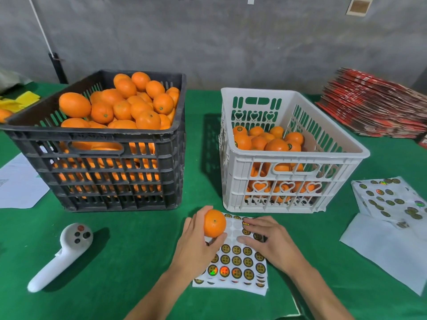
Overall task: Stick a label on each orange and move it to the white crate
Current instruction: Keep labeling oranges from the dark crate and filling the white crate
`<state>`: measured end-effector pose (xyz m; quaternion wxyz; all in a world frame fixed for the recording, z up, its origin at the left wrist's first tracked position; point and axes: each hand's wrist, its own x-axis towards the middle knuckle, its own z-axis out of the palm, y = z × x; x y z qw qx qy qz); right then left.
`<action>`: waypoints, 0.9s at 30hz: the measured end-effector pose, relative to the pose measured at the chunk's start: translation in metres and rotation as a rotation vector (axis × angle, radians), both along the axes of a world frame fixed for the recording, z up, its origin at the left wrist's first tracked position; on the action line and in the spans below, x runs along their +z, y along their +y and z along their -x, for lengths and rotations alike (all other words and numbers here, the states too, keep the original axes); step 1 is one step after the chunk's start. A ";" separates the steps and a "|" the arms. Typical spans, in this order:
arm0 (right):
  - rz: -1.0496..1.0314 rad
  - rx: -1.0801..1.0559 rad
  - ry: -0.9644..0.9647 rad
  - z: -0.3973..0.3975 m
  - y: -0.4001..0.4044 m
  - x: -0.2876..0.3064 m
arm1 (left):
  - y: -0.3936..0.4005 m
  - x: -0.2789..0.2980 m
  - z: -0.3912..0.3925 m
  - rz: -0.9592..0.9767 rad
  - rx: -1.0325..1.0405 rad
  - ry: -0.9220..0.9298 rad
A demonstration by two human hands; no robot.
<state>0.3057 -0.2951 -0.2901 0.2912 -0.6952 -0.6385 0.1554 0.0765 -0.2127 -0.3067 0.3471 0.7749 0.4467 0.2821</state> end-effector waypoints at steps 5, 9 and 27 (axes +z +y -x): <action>-0.068 -0.020 -0.051 0.003 0.004 0.002 | -0.001 0.000 0.000 -0.001 -0.004 0.004; -0.111 -0.053 -0.078 0.007 0.004 0.004 | 0.000 0.001 0.001 0.012 -0.005 0.007; -0.587 -0.181 0.084 0.072 0.020 0.066 | 0.007 0.061 -0.012 -0.194 -0.053 -0.157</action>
